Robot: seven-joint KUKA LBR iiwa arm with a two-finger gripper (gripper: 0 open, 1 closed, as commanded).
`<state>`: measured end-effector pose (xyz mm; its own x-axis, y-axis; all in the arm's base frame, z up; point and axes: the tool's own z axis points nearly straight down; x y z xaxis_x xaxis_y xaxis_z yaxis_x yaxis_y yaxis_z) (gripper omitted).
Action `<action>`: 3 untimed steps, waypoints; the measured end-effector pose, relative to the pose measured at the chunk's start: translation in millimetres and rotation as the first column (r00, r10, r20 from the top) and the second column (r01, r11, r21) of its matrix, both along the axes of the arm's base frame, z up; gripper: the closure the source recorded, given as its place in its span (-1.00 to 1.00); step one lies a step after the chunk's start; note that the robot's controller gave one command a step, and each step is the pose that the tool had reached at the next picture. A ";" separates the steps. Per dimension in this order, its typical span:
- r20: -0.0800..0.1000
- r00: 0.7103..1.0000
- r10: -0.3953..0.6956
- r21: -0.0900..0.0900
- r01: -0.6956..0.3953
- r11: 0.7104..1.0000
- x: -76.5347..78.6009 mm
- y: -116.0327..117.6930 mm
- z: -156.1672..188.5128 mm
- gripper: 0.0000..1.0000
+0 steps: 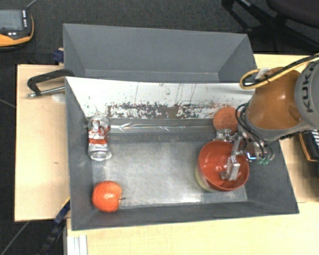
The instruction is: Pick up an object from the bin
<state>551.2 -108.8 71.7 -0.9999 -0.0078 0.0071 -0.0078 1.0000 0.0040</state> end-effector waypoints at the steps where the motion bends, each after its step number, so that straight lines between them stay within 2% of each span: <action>1: 0.008 0.962 0.273 0.002 -0.273 0.962 51.4 46.9 0.4 -1.00; 2: 0.004 0.963 0.269 0.003 -0.269 0.963 51.1 45.4 2.4 1.00; 3: 0.015 0.908 0.419 -0.001 -0.419 0.908 29.7 3.6 66.0 1.00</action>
Offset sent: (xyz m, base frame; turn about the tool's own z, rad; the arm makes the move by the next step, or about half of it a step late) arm 0.0490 0.0447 -0.0017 -0.2749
